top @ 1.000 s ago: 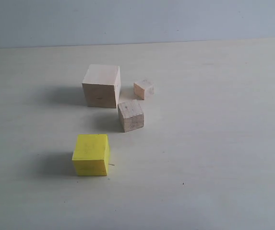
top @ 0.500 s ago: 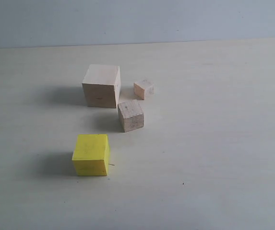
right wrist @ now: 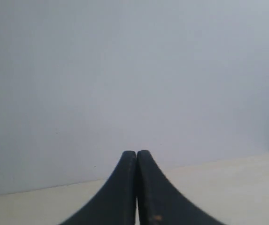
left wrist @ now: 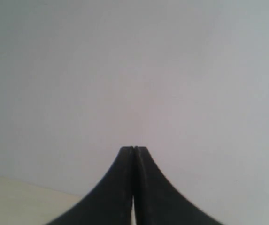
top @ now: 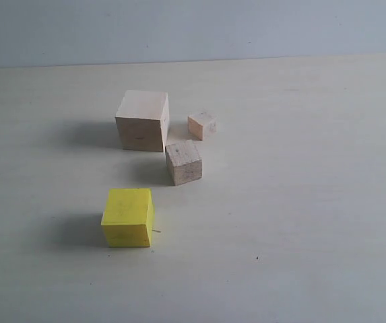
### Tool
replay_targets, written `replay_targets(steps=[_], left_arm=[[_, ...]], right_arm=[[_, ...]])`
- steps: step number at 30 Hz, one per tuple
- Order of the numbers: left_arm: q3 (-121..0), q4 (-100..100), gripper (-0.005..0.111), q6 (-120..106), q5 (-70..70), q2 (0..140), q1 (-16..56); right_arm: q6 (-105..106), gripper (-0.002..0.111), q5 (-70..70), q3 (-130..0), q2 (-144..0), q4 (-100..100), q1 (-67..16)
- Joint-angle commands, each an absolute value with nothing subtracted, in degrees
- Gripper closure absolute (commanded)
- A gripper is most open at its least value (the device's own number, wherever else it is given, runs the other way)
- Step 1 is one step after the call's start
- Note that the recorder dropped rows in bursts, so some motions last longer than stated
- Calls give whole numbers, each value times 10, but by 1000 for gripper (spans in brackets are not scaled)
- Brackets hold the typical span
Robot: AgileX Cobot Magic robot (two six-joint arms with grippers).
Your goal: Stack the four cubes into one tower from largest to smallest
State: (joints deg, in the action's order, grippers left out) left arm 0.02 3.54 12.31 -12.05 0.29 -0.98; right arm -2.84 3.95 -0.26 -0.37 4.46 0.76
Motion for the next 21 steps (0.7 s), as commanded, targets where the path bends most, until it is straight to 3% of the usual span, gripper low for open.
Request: replay_targets(steps=[1,7,16,21], left_arm=[[0,38,107,101,-139,0,-6],[-4,33,107,102,-150,0,-6],[-128,16,107,102,-70,59,-6],[-211,16,107,100,3,127,19]], right_arm=[[-30,108,81,0,0,44,6],[-74,108,210,0,0,55,6],[-167,108,94,-155,-56,-24,4],[-181,108,36,-254,-119,-76,-61]])
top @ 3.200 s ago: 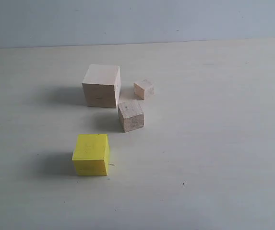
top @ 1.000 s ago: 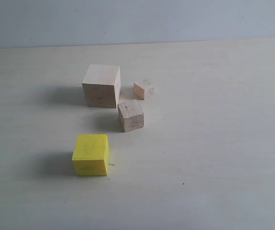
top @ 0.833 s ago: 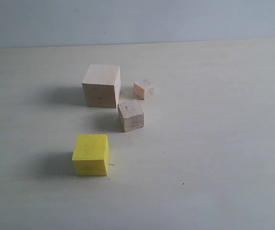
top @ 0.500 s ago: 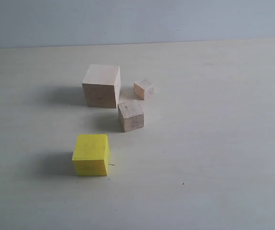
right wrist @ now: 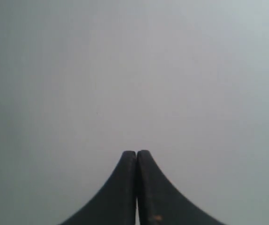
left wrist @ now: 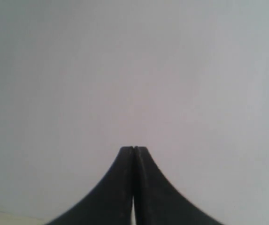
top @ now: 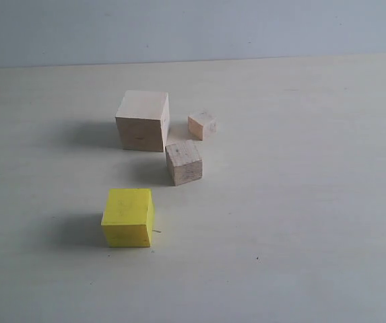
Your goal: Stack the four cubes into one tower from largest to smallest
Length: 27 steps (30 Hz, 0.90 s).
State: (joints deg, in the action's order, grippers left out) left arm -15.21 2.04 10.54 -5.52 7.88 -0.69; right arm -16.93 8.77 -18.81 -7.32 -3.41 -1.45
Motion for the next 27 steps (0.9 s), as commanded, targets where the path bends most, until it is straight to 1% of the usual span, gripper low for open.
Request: replay_targets(steps=[1,6,9,16,19,22,24,27], left_arm=[[-228,16,107,93,17,143,32],[-310,16,107,32,84,214,101],[-361,16,107,16,148,265,137],[-443,20,107,0,346,413,206],[-457,39,107,0,421,468,214],[-456,63,107,0,447,510,214],[-456,73,107,0,448,525,214],[-456,77,107,0,444,537,214]], right_arm=[[-181,108,13,-269,-132,-77,-78],[-175,108,-99,-349,-221,-76,-160],[-121,108,-150,-382,-272,-65,-207],[91,108,-302,-412,-406,128,-310],[133,108,-377,-412,-465,180,-331],[133,108,-445,-412,-519,209,-334],[133,108,-463,-412,-548,213,-334],[133,108,-451,-412,-580,221,-334]])
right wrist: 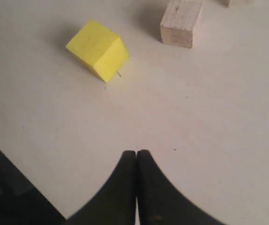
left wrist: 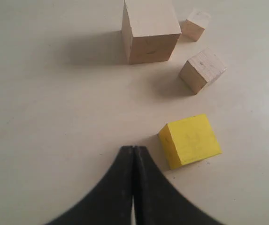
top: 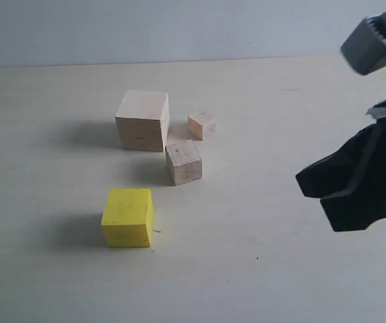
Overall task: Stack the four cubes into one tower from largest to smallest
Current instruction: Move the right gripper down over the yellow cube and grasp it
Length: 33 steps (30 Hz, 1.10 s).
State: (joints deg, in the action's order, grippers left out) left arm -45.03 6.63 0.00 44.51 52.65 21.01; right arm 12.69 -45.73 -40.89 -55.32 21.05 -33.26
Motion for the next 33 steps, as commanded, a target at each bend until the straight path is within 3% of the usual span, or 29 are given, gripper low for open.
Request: replay_targets(steps=[1,11,25,33], left_arm=[[-456,77,107,0,437,537,214],[-456,77,107,0,441,537,214],[-456,82,107,0,449,537,214],[-455,82,107,0,451,537,214]], right_arm=[[133,108,-428,-412,-587,221,-334],[187,108,-282,-421,-597,254,-334],[467,108,-549,-669,-856,280,-336],[544,108,-584,-744,-961,254,-428]])
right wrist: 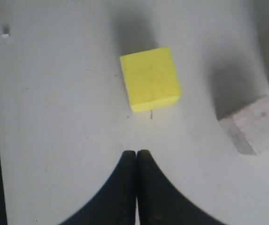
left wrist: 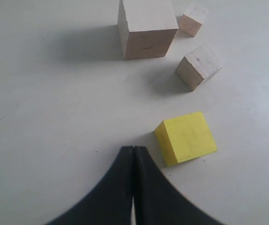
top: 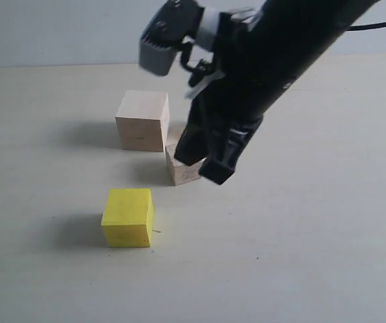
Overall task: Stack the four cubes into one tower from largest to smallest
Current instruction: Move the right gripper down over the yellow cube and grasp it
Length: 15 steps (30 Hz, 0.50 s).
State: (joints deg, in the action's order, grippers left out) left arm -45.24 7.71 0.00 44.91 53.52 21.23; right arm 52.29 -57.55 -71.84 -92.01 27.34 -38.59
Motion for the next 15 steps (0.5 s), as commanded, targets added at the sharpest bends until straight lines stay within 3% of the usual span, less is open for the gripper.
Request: replay_targets(steps=[1,7,10,15], left_arm=[[-455,82,107,0,452,537,214],[-455,82,107,0,455,537,214],[-455,82,107,0,456,537,214],[-455,82,107,0,463,537,214]], right_arm=[[542,108,-584,-748,-973,245,-441],[575,101,-579,-750,-1028,237,-499],[605,84,-556,-750,-1045,231,-513],[604,43,-478,-750,-1052,222,-513]])
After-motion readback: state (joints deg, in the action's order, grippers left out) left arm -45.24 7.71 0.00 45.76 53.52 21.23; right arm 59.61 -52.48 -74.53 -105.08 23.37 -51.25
